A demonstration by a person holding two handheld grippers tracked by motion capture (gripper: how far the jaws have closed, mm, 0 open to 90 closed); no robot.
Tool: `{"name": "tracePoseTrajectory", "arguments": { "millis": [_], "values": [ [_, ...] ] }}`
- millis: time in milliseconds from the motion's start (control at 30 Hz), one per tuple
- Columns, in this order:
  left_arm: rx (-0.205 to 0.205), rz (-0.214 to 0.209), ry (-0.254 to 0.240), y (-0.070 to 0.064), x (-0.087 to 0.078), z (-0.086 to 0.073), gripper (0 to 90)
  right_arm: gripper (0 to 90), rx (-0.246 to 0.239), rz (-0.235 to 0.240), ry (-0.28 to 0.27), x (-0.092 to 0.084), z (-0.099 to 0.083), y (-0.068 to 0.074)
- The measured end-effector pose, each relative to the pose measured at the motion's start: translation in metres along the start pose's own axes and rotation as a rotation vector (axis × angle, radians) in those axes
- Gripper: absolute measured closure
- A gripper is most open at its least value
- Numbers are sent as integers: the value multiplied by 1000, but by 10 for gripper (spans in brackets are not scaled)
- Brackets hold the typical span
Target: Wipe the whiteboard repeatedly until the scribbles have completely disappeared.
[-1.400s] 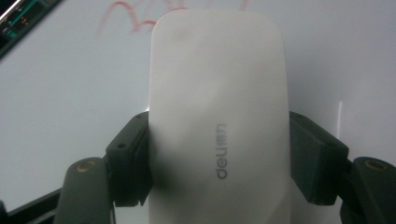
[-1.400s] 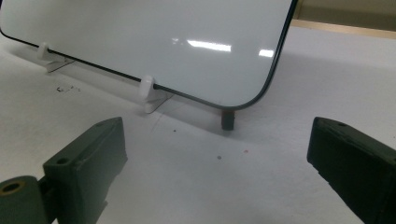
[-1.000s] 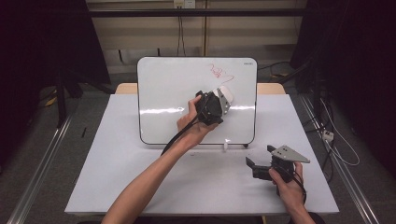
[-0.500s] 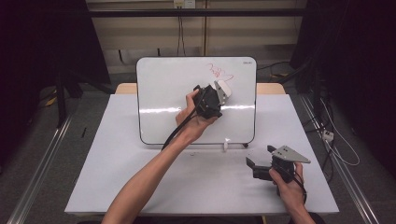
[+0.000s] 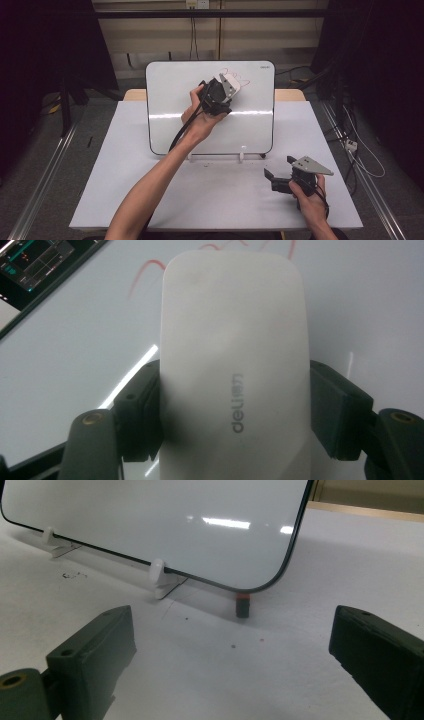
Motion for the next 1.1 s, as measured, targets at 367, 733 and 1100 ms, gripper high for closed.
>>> {"name": "tracePoseTrajectory", "arguments": {
  "millis": [367,733,1100],
  "values": [
    [-38,20,13,21,1,9,311,47,-1,1,-4,1,0,0],
    [-71,47,28,23,5,21,311,47,1,1,-1,2,0,0],
    [-35,39,28,8,11,31,311,47,-5,8,-8,1,1,1]
  ]
}}
Point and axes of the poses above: each handheld gripper's, and its own axes: x roughly forward along the jaws, z roughly out of its top, y roughly to its left, the point moved 10 cm from there along x, roughly forward along the jaws, and after that the axes turned 3 degrees about y, right-handed, at the moved point
